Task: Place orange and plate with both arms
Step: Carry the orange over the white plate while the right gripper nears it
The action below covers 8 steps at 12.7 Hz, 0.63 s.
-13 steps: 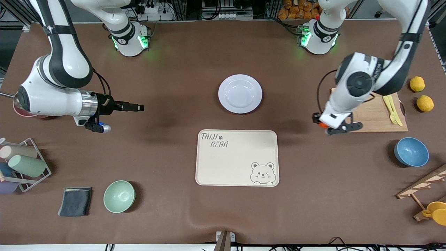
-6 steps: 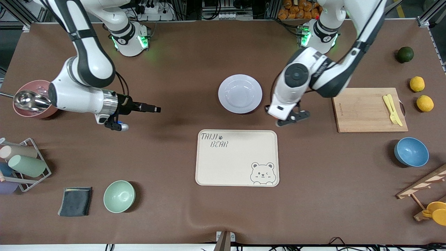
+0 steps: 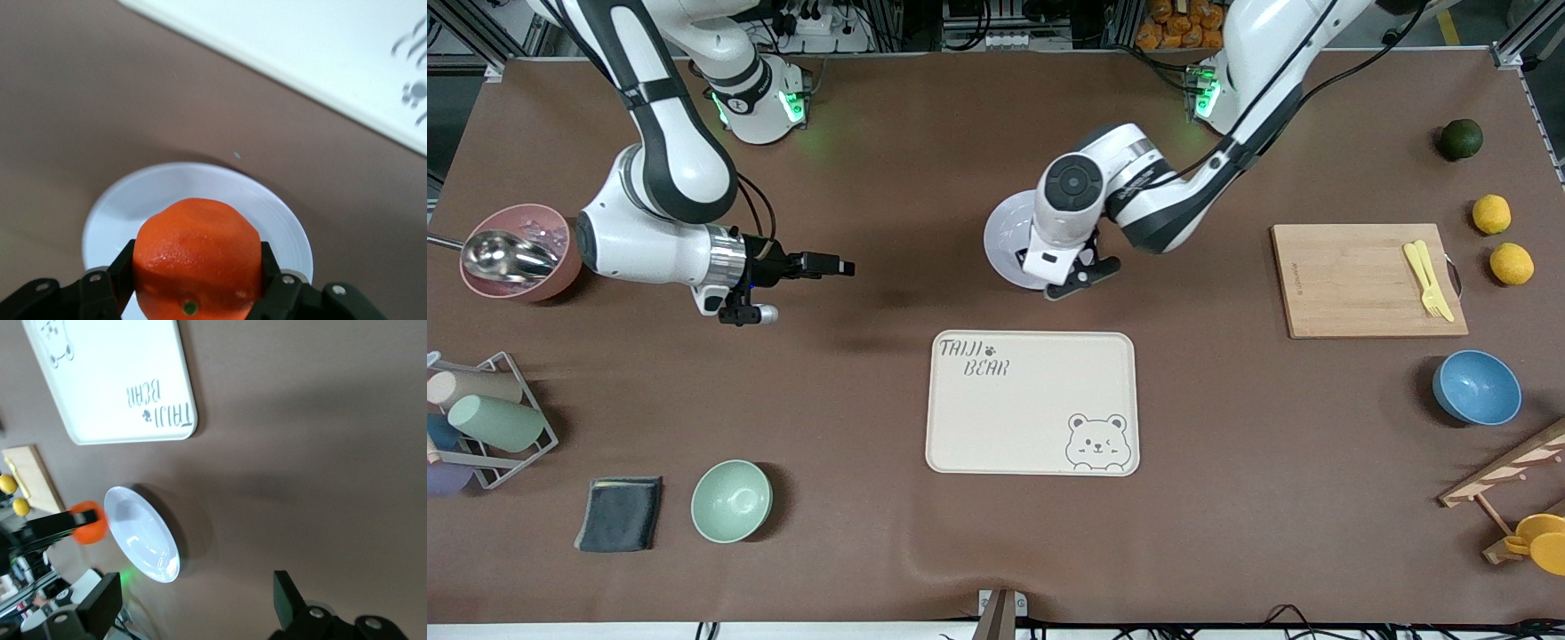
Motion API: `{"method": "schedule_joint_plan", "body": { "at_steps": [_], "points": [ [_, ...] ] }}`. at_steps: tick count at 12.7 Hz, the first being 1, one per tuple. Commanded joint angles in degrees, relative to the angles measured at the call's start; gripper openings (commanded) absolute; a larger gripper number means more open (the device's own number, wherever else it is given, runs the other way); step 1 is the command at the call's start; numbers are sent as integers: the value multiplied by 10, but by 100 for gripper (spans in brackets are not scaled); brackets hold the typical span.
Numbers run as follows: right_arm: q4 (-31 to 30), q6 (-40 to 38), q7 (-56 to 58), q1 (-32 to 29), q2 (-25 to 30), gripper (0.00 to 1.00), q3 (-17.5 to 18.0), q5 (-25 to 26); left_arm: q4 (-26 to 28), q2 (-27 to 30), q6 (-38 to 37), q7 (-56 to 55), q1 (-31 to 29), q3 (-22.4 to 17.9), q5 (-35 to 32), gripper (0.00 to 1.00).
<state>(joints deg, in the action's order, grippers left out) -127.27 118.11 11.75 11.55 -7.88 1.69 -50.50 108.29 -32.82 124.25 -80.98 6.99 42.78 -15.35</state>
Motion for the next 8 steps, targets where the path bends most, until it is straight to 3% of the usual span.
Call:
{"method": "schedule_joint_plan", "body": {
  "at_steps": [1, 4, 8],
  "points": [
    [-23, 5, 67, 18, -6, 100, -5, -69, -13, -29, 5, -63, 32, -3, -33, 4],
    [-30, 33, 73, 45, -23, 100, -4, -85, 2, -40, 14, -83, 49, -4, -54, 6],
    [-54, 92, 143, 114, -40, 100, -5, -214, 7, -70, 17, -114, 52, -4, -85, 15]
  ]
}}
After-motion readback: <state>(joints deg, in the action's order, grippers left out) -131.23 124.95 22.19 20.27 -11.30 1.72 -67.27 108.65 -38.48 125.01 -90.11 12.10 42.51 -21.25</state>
